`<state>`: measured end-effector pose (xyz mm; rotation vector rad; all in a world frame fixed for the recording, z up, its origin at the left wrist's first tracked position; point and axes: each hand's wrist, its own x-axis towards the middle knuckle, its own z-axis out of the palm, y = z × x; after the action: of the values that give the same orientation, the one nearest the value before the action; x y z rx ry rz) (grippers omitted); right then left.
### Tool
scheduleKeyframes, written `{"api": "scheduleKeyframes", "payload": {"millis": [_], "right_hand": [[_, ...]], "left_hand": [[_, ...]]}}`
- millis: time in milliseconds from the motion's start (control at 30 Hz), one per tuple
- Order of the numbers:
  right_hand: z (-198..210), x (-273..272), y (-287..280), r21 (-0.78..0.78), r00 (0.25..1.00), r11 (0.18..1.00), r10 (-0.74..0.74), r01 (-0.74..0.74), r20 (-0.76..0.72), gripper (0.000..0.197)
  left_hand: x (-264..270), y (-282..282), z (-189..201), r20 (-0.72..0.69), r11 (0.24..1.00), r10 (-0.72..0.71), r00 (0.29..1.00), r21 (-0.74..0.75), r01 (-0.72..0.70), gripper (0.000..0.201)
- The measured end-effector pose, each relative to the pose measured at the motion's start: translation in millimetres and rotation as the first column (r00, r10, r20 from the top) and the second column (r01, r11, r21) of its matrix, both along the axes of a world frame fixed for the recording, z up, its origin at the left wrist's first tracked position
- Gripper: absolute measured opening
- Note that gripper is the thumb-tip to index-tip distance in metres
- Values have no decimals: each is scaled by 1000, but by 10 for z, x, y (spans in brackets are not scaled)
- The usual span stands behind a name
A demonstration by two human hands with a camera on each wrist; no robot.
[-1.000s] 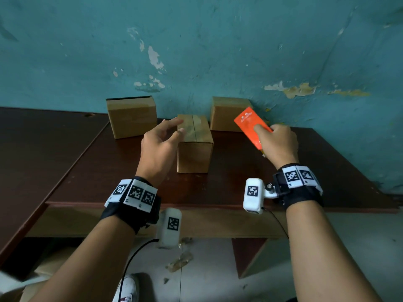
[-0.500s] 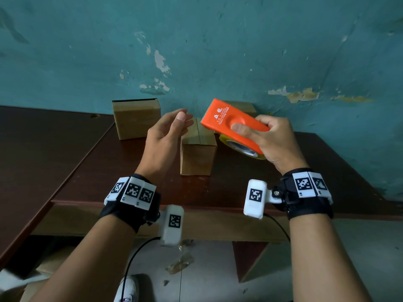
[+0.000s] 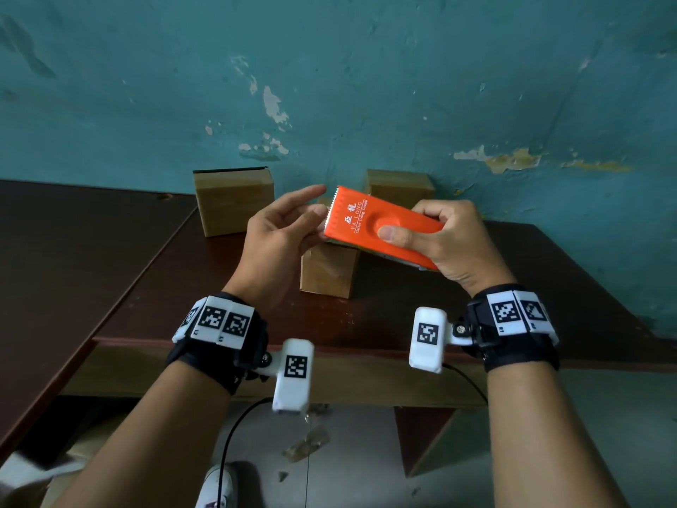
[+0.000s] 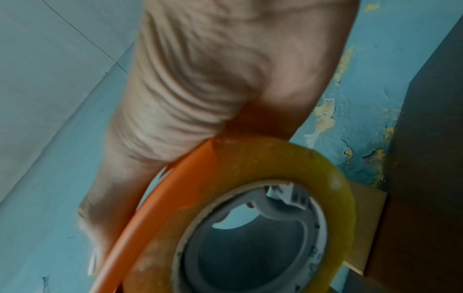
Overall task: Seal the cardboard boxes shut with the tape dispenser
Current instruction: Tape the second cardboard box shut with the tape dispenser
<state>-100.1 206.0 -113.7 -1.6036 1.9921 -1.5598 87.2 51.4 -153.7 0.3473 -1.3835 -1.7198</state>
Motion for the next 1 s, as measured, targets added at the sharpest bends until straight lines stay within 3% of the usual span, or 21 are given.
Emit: {"api": "scheduleKeyframes", "payload": {"millis": [133, 467, 600, 733, 1000], "right_hand": [[-18, -12, -13, 22, 1000, 1000, -1, 2, -15, 53], [24, -48, 47, 41, 999, 999, -5, 7, -39, 56], [35, -34, 57, 46, 1000, 999, 0, 1, -24, 54], [46, -23, 70, 61, 1000, 998, 15, -14, -16, 44], [52, -34, 84, 75, 1000, 997, -1, 3, -31, 45]], "left_hand": [[2, 10, 6, -3, 1000, -23, 1000, -9, 23, 32], [-24, 34, 8, 24, 997, -57, 998, 49, 55, 42], [-15, 23, 4, 30, 994, -57, 998, 94, 54, 56], [15, 21, 21, 37, 994, -38, 999, 106, 34, 57], [23, 54, 45, 47, 997, -23, 999, 75, 19, 62]]}}
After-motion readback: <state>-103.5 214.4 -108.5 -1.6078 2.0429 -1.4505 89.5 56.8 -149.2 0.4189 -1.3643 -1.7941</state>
